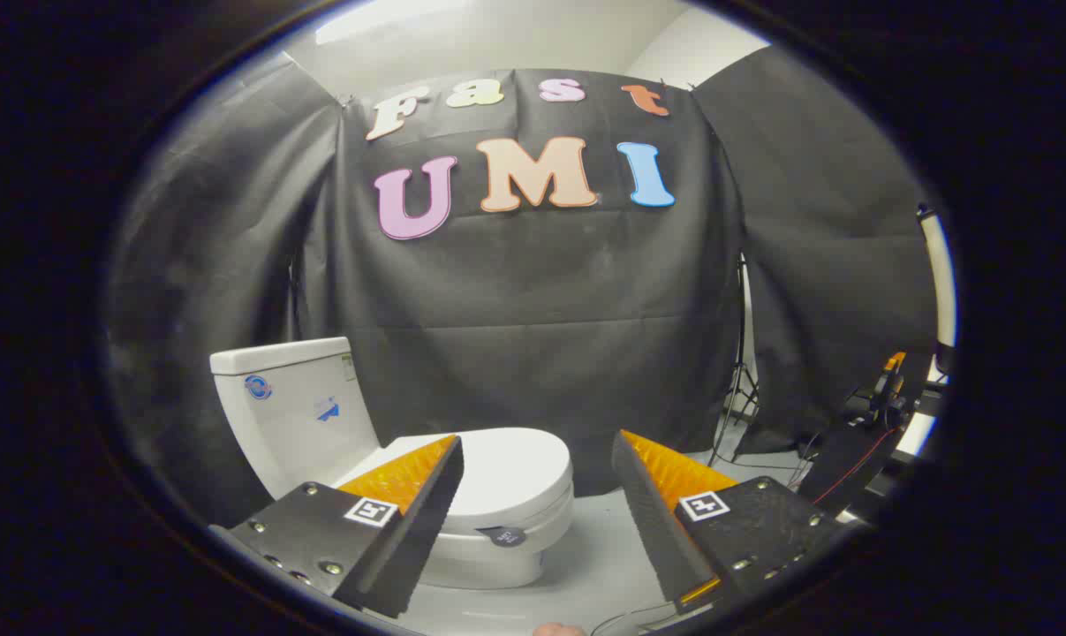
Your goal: Open the toilet lid.
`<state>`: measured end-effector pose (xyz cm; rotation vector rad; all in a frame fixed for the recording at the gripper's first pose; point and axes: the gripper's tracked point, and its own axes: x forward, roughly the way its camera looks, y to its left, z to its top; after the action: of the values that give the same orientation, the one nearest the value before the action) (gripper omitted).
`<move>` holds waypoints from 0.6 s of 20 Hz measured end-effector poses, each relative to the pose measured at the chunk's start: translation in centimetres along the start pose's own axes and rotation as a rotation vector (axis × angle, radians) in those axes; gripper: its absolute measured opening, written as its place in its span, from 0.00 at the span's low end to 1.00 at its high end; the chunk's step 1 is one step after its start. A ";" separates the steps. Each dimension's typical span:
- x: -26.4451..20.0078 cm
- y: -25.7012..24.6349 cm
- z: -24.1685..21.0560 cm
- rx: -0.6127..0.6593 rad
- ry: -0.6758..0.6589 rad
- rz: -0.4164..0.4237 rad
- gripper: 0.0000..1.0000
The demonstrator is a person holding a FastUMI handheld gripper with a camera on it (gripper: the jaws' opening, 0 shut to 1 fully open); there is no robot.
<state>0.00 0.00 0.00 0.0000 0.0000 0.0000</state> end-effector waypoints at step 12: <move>3.1 1.7 -2.6 0.002 0.056 0.009 1.00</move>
<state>3.13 1.69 -2.63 0.0017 0.0556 0.0095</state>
